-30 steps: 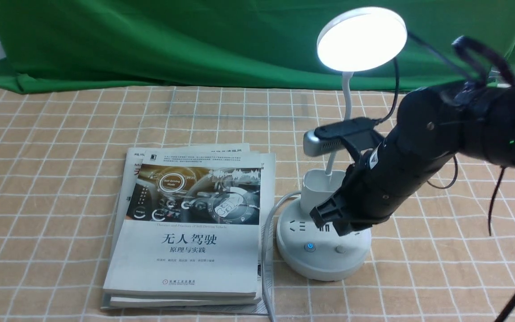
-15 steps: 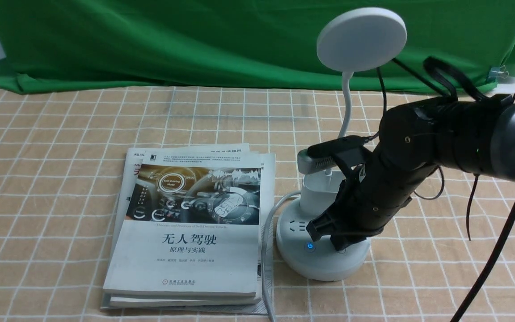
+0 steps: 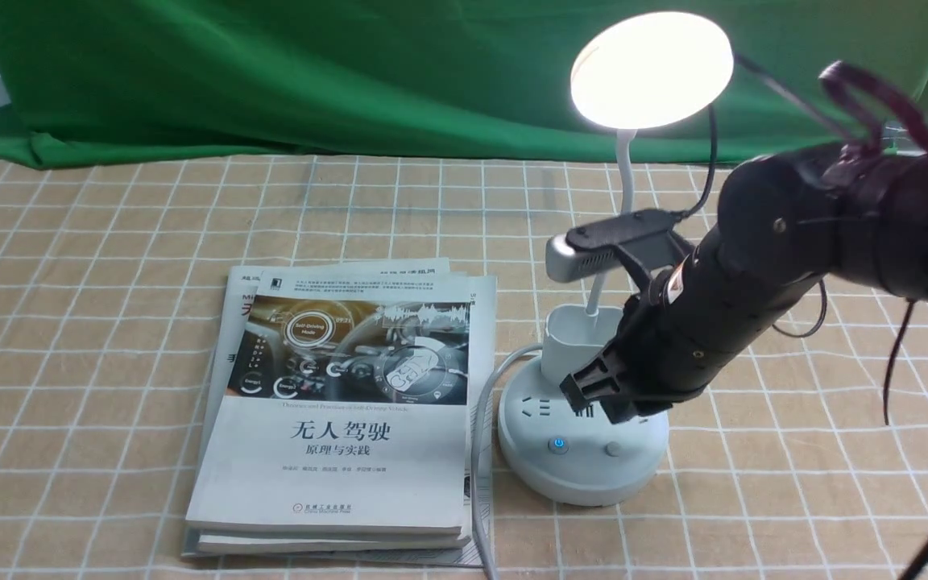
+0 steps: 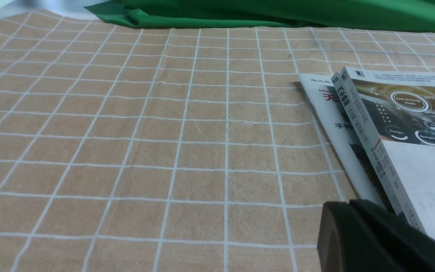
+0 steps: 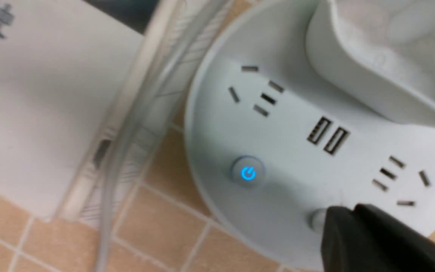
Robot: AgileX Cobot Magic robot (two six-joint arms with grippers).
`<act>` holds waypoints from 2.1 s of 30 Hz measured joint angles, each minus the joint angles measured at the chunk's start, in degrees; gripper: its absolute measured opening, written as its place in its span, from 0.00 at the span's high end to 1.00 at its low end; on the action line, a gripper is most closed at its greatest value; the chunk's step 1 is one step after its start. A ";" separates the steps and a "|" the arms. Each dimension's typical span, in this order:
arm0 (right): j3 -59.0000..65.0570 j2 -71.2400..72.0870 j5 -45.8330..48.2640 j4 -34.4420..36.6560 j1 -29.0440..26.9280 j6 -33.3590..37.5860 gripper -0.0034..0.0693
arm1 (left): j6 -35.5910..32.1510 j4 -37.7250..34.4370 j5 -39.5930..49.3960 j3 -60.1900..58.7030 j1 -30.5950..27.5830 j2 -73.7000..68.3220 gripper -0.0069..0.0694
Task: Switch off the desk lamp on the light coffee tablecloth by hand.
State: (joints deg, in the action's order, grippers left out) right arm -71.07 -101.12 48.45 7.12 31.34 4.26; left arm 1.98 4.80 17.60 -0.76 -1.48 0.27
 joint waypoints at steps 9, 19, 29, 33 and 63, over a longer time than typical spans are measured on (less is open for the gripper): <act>0.00 0.34 0.18 -2.38 1.01 -1.34 0.90 | 0.00 0.00 0.00 0.00 0.00 0.00 0.90; 1.30 -1.78 -0.25 -3.48 1.01 -1.86 0.90 | -0.04 0.00 0.00 0.00 0.00 0.00 0.90; 3.92 -4.19 -5.65 -3.10 0.96 -2.65 0.90 | -0.04 0.00 0.00 0.00 0.00 0.00 0.90; 3.98 -3.80 -5.75 -3.10 0.96 -2.70 0.90 | -0.04 0.00 0.00 0.00 0.00 0.00 0.90; 24.37 40.93 3.79 -1.95 1.01 -6.07 0.88 | -0.04 0.00 0.00 0.00 0.00 0.00 0.90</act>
State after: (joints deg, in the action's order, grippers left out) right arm -46.70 -60.19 52.25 5.17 32.35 -1.81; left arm 1.95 4.80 17.60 -0.76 -1.48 0.27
